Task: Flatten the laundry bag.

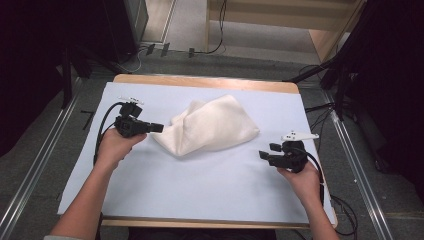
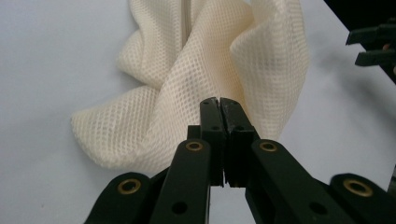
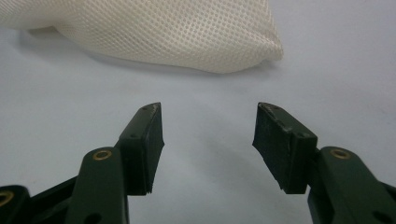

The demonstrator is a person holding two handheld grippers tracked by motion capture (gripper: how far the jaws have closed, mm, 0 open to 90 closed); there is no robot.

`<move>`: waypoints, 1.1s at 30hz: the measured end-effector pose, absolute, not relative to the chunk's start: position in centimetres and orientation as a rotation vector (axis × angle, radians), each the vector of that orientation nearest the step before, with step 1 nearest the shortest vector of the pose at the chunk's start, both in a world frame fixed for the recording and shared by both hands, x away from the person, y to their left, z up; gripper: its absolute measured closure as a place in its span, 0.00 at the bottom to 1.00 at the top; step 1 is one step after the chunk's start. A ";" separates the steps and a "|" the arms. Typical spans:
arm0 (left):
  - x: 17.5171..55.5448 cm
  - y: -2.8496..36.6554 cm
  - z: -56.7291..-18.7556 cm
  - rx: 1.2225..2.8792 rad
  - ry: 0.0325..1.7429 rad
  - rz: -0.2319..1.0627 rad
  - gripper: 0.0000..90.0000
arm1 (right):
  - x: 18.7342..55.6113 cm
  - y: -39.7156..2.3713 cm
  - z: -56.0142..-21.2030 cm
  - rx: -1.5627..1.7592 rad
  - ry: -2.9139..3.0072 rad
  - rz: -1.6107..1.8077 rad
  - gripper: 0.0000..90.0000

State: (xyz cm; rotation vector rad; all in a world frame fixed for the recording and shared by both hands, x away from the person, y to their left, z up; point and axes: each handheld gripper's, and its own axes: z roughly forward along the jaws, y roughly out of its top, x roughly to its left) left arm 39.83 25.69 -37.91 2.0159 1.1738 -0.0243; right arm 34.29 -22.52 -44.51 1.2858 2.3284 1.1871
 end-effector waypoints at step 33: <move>44.2 19.1 -38.5 2.080 1.077 -0.061 0.98 | 32.5 -24.7 -44.7 1.346 2.282 1.159 0.49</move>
